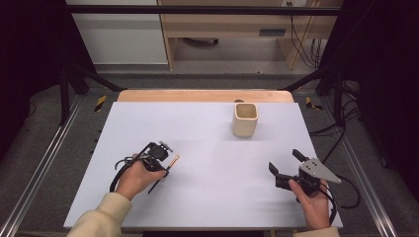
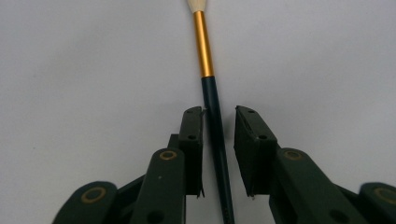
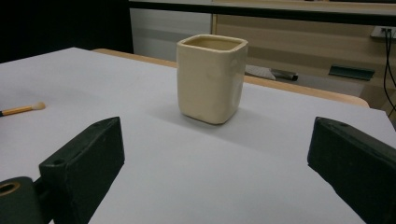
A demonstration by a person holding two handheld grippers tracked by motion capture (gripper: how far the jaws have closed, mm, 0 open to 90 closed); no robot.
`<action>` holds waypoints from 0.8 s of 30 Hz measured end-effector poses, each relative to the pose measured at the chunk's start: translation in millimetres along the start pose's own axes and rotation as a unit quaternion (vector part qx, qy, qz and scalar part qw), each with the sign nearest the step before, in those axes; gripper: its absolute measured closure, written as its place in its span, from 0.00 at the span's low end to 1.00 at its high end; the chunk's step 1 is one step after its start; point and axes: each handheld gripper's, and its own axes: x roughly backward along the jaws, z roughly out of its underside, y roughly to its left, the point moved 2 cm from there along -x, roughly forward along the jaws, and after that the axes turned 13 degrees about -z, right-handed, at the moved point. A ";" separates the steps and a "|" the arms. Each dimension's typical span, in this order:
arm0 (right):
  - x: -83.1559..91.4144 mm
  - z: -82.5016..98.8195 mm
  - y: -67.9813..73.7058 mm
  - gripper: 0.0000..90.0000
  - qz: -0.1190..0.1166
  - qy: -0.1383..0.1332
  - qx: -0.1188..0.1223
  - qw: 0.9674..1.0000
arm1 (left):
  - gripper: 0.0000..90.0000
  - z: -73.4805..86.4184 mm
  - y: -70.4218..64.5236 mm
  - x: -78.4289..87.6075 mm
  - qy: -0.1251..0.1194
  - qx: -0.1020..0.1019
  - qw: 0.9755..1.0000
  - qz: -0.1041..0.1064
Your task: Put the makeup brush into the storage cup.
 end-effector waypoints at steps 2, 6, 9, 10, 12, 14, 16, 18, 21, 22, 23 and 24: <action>0.0 0.0 0.0 0.05 0.000 0.000 0.000 1.000 | 0.81 0.2 -0.6 0.0 0.001 -0.001 1.000 0.002; 0.1 0.0 0.1 0.05 -0.001 -0.001 0.001 1.000 | 0.82 0.4 -0.7 0.0 0.002 -0.002 1.000 0.001; 0.1 0.0 0.2 0.05 -0.001 0.000 0.001 1.000 | 0.84 0.8 -1.6 -0.7 0.003 0.001 1.000 0.002; 0.1 0.0 0.2 0.05 -0.001 0.000 0.001 1.000 | 0.84 0.8 -1.6 -0.9 0.003 -0.001 1.000 0.002; 0.0 0.0 0.2 0.05 -0.001 0.000 0.001 1.000 | 0.86 0.7 -1.7 -0.9 0.004 -0.002 1.000 0.004; -0.2 0.1 0.0 0.05 -0.001 0.001 0.001 1.000 | 0.87 0.5 -1.7 -1.0 0.004 -0.002 1.000 0.005; -0.1 0.1 0.0 0.05 -0.001 0.001 0.001 1.000 | 0.89 0.5 -1.9 -1.1 0.005 -0.004 1.000 0.005; -0.2 0.1 0.1 0.05 -0.002 0.000 0.001 1.000 | 0.91 0.5 -2.2 -1.0 0.002 -0.003 1.000 0.008; -0.2 0.1 0.2 0.05 -0.002 0.000 0.002 1.000 | 0.92 0.8 -3.1 -1.3 0.002 -0.005 1.000 0.007; -0.2 0.1 0.2 0.05 -0.002 0.000 0.002 1.000 | 0.92 0.8 -3.3 -1.0 0.002 -0.008 1.000 0.006; -0.2 0.1 0.2 0.05 -0.002 0.000 0.002 1.000 | 0.92 1.0 -3.6 -1.3 -0.001 -0.009 1.000 0.005; -0.2 0.2 0.2 0.05 -0.002 0.000 0.002 1.000 | 0.92 1.1 -3.8 -0.8 0.000 -0.011 1.000 0.004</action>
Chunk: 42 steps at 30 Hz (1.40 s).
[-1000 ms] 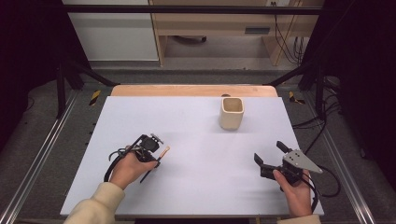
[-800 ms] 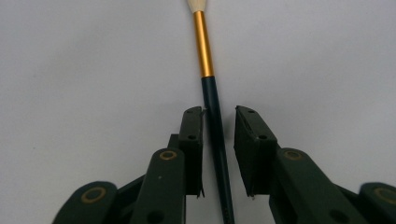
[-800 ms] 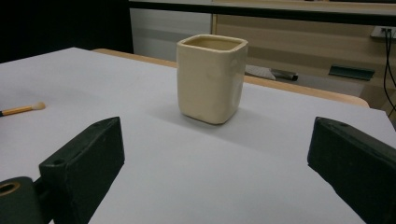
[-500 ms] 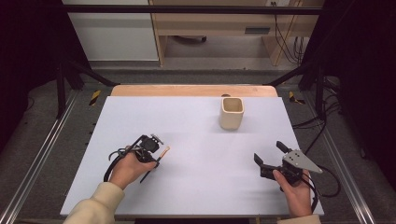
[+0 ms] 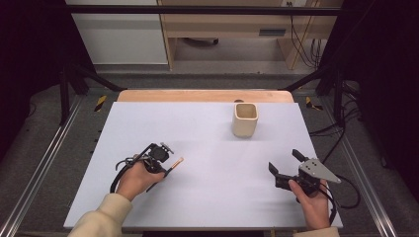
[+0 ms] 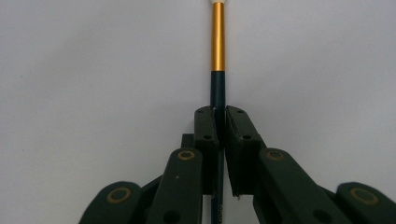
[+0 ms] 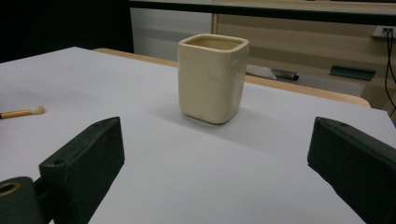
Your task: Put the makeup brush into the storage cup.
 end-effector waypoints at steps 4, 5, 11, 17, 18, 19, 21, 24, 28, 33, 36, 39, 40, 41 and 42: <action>-0.1 0.1 0.1 0.05 0.000 0.000 -0.001 1.000 | 0.92 0.6 1.1 3.3 -0.010 -0.002 1.000 0.002; -0.1 0.1 0.1 0.05 0.000 0.000 -0.001 1.000 | 0.92 0.7 1.3 4.6 -0.014 0.002 1.000 0.004; -0.2 0.1 0.1 0.05 0.000 0.000 0.001 1.000 | 0.93 -0.2 5.6 14.6 -0.050 0.009 0.999 0.000; -1.0 0.8 0.2 0.04 0.000 0.004 0.001 1.000 | 0.93 -2.3 5.4 24.9 -0.100 0.021 0.995 -0.008; -1.1 0.7 0.5 0.04 -0.001 0.005 0.000 1.000 | 0.93 -3.1 5.9 26.8 -0.110 0.022 0.994 -0.008; -1.2 0.7 0.8 0.04 -0.001 0.005 0.000 1.000 | 0.93 -3.6 6.1 28.1 -0.117 0.023 0.993 -0.006; -1.6 0.7 1.1 0.04 -0.002 0.005 0.002 1.000 | 0.93 -4.7 6.9 30.9 -0.137 0.027 0.990 -0.009; -2.6 0.7 2.2 0.04 -0.006 0.005 0.001 1.000 | 0.93 -5.9 8.5 35.8 -0.166 0.031 0.986 -0.017; -5.8 0.8 3.0 0.04 -0.009 0.006 -0.001 1.000 | 0.93 -5.6 12.2 41.2 -0.195 0.039 0.980 -0.015; -9.9 -0.3 5.7 0.04 -0.014 0.004 -0.013 1.000 | 0.93 -2.3 17.8 47.8 -0.226 0.049 0.973 -0.018; -14.1 -1.6 9.6 0.05 -0.020 0.006 -0.014 1.000 | 0.93 -0.6 21.0 48.6 -0.252 0.056 0.966 -0.015; -22.7 -4.4 15.8 0.05 -0.033 0.008 -0.028 0.999 | 0.93 0.9 21.5 48.9 -0.278 0.069 0.958 -0.009; -25.6 -7.3 19.5 0.05 -0.039 0.005 -0.035 0.999 | 0.93 1.4 21.9 49.2 -0.287 0.070 0.955 -0.007; -29.3 -10.4 23.0 0.05 -0.044 0.004 -0.037 0.998 | 0.93 1.7 22.1 49.3 -0.296 0.076 0.952 -0.005; -33.3 -14.1 26.9 0.05 -0.053 0.007 -0.035 0.998 | 0.93 2.3 22.7 49.8 -0.304 0.079 0.949 -0.003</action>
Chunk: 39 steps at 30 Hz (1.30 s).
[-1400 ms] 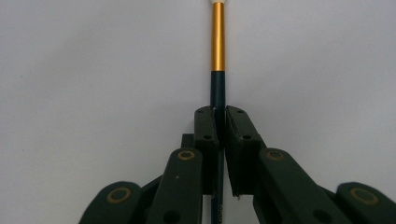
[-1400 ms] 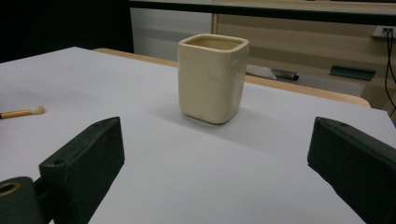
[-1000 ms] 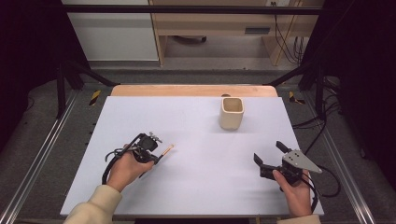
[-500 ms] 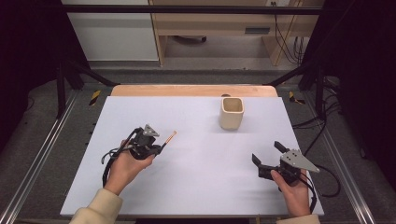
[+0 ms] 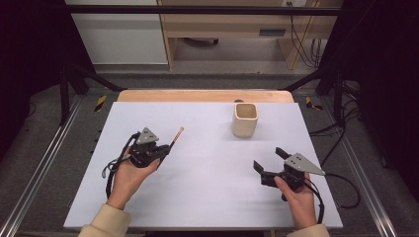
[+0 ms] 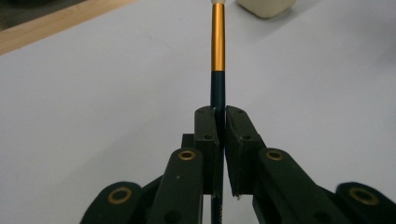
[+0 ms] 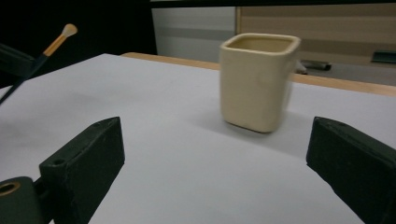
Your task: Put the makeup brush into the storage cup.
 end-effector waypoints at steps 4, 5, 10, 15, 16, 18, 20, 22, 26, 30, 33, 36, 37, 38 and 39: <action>-19.9 -16.0 14.9 0.04 -0.030 -0.002 0.006 1.000 | 0.93 1.3 2.0 3.8 -0.028 0.012 1.000 -0.002; -25.9 -20.3 17.8 0.04 -0.036 -0.005 0.013 0.999 | 0.93 1.9 2.7 4.8 -0.034 0.015 0.999 -0.002; -51.4 -41.0 31.7 0.05 -0.063 -0.024 0.013 0.998 | 0.93 5.4 5.8 8.2 -0.062 0.031 0.998 -0.005; -70.2 -57.7 39.7 0.05 -0.080 -0.047 0.019 0.995 | 0.93 9.7 1.1 5.3 -0.075 0.056 0.996 0.009; -71.6 -59.8 41.5 0.06 -0.084 -0.048 0.010 0.995 | 0.93 9.8 -0.4 5.0 -0.077 0.053 0.996 0.010; -75.6 -64.8 42.1 0.06 -0.090 -0.051 0.015 0.995 | 0.93 8.8 -2.9 4.5 -0.082 0.052 0.995 0.010; -80.1 -71.3 42.1 0.06 -0.096 -0.046 0.022 0.994 | 0.93 7.0 -6.4 3.7 -0.089 0.055 0.994 0.014; -84.6 -80.9 41.8 0.06 -0.101 -0.043 0.029 0.994 | 0.93 4.8 -9.8 2.6 -0.097 0.057 0.994 0.016; -90.4 -98.4 43.3 0.07 -0.109 -0.060 0.031 0.992 | 0.92 -1.7 -16.0 -0.9 -0.111 0.051 0.992 0.019; -94.0 -102.3 43.9 0.08 -0.107 -0.069 0.039 0.991 | 0.92 -9.1 -20.5 -7.0 -0.132 0.048 0.990 0.024; -92.7 -96.5 42.5 0.09 -0.098 -0.068 0.044 0.992 | 0.93 -12.5 -22.8 -11.3 -0.151 0.047 0.987 0.031; -92.4 -88.1 42.6 0.10 -0.089 -0.060 0.051 0.993 | 0.92 -11.8 -24.0 -13.3 -0.155 0.053 0.986 0.035; -92.0 -85.6 42.3 0.11 -0.091 -0.060 0.047 0.993 | 0.92 -10.8 -24.4 -13.0 -0.156 0.052 0.986 0.035; -92.1 -83.3 42.8 0.11 -0.095 -0.060 0.041 0.993 | 0.92 -9.5 -24.3 -12.0 -0.158 0.052 0.985 0.034; -91.9 -81.2 43.6 0.11 -0.097 -0.058 0.038 0.993 | 0.92 -8.1 -23.9 -11.1 -0.162 0.054 0.985 0.033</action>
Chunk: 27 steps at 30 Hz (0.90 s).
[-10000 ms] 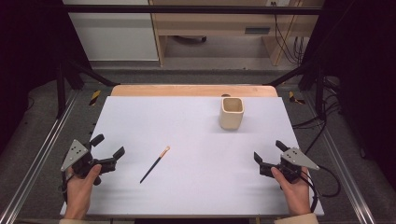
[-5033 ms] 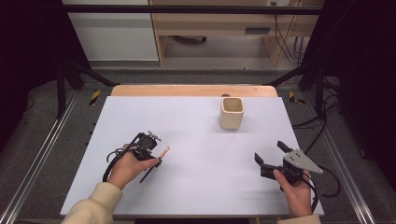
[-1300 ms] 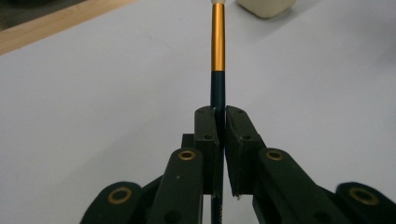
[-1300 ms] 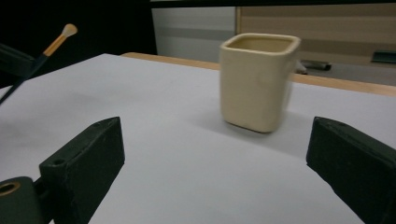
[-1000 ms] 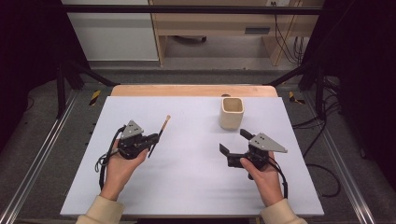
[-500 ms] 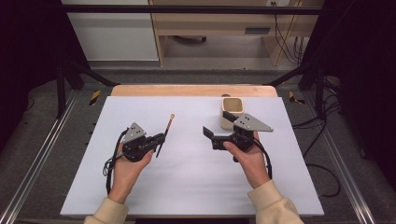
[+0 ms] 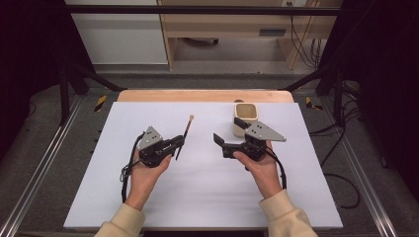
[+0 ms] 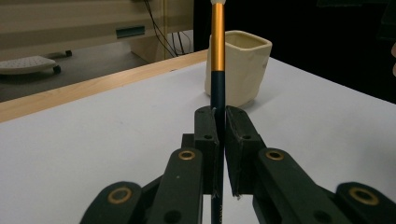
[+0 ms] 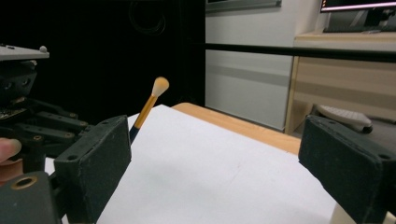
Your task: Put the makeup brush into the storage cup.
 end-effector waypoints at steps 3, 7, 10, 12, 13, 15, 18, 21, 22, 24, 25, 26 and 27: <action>0.4 4.2 4.0 0.12 -0.006 0.001 -0.007 1.000 | 0.92 3.2 0.2 3.8 -0.010 -0.002 1.000 -0.001; -2.2 11.4 10.8 0.12 -0.013 0.009 -0.008 1.000 | 0.92 5.5 -2.0 9.7 -0.021 -0.001 1.000 0.001; -4.4 14.0 14.1 0.12 -0.020 0.015 -0.008 1.000 | 0.92 5.7 -4.5 12.6 -0.027 0.000 1.000 0.004; -5.1 14.3 16.2 0.13 -0.022 0.019 -0.008 1.000 | 0.92 6.1 -5.6 12.6 -0.028 0.003 1.000 0.010; -5.2 14.3 16.9 0.14 -0.023 0.019 -0.009 1.000 | 0.92 6.7 -6.6 12.2 -0.029 0.003 1.000 0.012; -5.2 14.2 18.0 0.15 -0.026 0.020 -0.006 0.999 | 0.92 7.5 -9.2 11.5 -0.026 -0.004 1.000 0.013; -5.7 14.2 19.7 0.17 -0.028 0.018 -0.009 0.999 | 0.92 8.3 -12.7 11.2 -0.028 -0.008 0.999 0.016; -6.3 14.5 20.8 0.16 -0.029 0.019 -0.009 0.999 | 0.92 8.6 -15.8 11.1 -0.031 -0.010 0.999 0.018; -6.9 14.7 21.4 0.16 -0.029 0.017 -0.011 0.999 | 0.92 8.7 -16.6 11.1 -0.031 -0.011 0.999 0.018; -7.5 14.7 22.1 0.17 -0.030 0.017 -0.013 0.999 | 0.92 8.9 -18.7 10.8 -0.033 -0.013 0.999 0.020; -7.8 14.7 22.6 0.17 -0.031 0.016 -0.016 0.999 | 0.92 9.2 -20.0 10.6 -0.033 -0.016 0.999 0.021; -8.2 14.7 23.0 0.18 -0.033 0.015 -0.015 0.999 | 0.92 9.5 -20.9 10.3 -0.033 -0.017 0.999 0.023; -8.4 14.8 23.4 0.19 -0.035 0.015 -0.015 0.999 | 0.92 9.7 -22.0 10.0 -0.033 -0.018 0.999 0.023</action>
